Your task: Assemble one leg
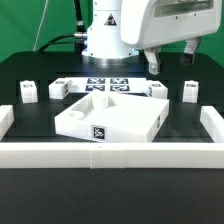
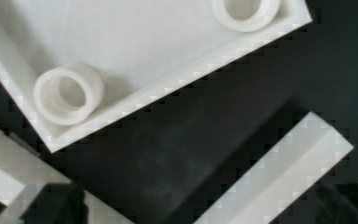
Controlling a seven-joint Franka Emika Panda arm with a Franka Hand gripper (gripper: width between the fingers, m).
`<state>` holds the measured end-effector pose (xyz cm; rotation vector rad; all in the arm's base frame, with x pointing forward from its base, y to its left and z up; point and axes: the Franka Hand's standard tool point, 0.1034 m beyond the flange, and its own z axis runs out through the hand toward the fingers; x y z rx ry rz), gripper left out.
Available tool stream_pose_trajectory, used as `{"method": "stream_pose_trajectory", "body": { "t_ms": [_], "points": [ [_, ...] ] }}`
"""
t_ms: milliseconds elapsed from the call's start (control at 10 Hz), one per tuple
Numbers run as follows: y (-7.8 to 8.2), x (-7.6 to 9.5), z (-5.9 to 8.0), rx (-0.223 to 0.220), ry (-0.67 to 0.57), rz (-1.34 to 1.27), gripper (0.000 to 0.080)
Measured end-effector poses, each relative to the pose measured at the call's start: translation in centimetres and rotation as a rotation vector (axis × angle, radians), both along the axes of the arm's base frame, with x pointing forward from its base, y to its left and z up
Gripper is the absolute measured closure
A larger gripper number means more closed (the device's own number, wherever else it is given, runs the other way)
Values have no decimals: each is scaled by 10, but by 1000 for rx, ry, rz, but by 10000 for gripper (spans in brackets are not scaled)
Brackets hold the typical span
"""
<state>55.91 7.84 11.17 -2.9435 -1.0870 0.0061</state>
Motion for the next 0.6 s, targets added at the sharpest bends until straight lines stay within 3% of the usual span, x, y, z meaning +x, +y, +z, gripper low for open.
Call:
{"method": "stream_pose_trajectory", "body": {
  "t_ms": [300,600],
  "points": [
    [1,-2,-4,5,-28,40,150],
    [-2,-31,-21,5,-67,202,150]
  ]
}}
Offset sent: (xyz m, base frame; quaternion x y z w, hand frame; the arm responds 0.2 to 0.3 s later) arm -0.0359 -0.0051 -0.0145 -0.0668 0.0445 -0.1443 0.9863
